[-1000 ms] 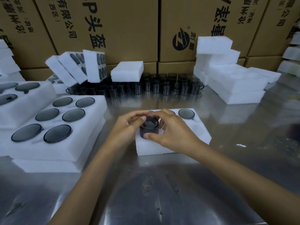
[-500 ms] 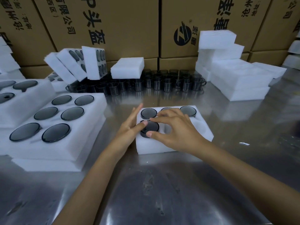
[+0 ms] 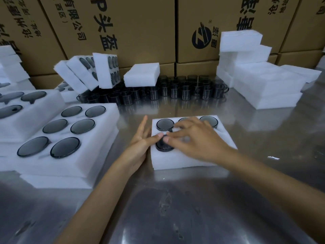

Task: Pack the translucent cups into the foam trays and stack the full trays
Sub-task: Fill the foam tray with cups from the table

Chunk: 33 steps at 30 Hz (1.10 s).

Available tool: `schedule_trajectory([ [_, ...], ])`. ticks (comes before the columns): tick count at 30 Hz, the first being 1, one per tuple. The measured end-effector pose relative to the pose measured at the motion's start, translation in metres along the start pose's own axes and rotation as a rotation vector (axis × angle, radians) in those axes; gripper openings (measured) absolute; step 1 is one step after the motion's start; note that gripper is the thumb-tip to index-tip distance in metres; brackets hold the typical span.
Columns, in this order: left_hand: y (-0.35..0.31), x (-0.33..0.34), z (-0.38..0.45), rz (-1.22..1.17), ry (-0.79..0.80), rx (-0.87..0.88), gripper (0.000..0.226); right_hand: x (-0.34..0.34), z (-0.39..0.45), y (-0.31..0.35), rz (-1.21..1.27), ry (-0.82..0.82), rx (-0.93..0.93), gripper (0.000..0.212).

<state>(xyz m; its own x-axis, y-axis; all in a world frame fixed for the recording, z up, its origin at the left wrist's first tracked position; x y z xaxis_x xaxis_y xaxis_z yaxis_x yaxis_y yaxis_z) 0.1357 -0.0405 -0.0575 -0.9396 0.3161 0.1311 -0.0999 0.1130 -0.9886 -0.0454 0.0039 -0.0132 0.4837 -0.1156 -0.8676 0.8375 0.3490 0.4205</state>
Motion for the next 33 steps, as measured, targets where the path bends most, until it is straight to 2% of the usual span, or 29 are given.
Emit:
schedule_trajectory([
  [2, 0.003, -0.003, 0.009, 0.011, -0.117, 0.002, 0.068, -0.012, 0.025, -0.014, 0.114, -0.027, 0.046, 0.037],
  [4, 0.005, -0.006, 0.023, 0.022, -0.262, -0.002, 0.034, -0.019, 0.052, -0.033, 0.066, -0.055, 0.084, 0.033],
  [8, 0.003, -0.014, 0.064, 0.184, -0.452, 0.119, 0.018, -0.017, 0.100, -0.081, 0.089, -0.040, 0.281, 0.045],
  [11, 0.000, -0.016, 0.094, 0.203, -0.540, 0.178, 0.015, -0.014, 0.130, -0.117, 0.132, -0.022, 0.409, 0.051],
  [18, 0.003, -0.020, 0.122, 0.151, -0.530, 0.207, 0.023, -0.004, 0.192, -0.154, 0.142, 0.085, 0.394, 0.064],
  [20, 0.003, -0.021, 0.122, 0.150, -0.524, 0.211, 0.023, 0.002, 0.202, -0.160, 0.072, 0.090, 0.380, 0.056],
  [24, 0.001, -0.019, 0.122, 0.161, -0.513, 0.216, 0.024, 0.005, 0.206, -0.157, 0.007, -0.008, 0.347, 0.016],
  [27, -0.002, -0.019, 0.121, 0.154, -0.510, 0.205, 0.024, 0.001, 0.188, -0.150, -0.075, -0.010, 0.321, 0.031],
  [33, -0.004, -0.019, 0.111, 0.027, -0.511, 0.157, 0.025, -0.041, 0.129, -0.115, 0.006, -0.117, 0.106, 0.027],
])
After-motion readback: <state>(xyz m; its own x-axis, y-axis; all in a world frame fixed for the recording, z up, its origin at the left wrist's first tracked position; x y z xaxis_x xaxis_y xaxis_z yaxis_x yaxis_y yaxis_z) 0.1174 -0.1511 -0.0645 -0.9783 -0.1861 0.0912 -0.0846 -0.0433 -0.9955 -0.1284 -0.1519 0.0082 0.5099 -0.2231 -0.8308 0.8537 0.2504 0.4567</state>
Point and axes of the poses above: each hand's wrist, its own z-axis towards the middle knuckle, its own x-axis out of the palm, y = z × x, the point moved 2 cm from there along z, towards the middle knuckle, and after that the axes turned 4 degrees about z, right-handed, at the moved point
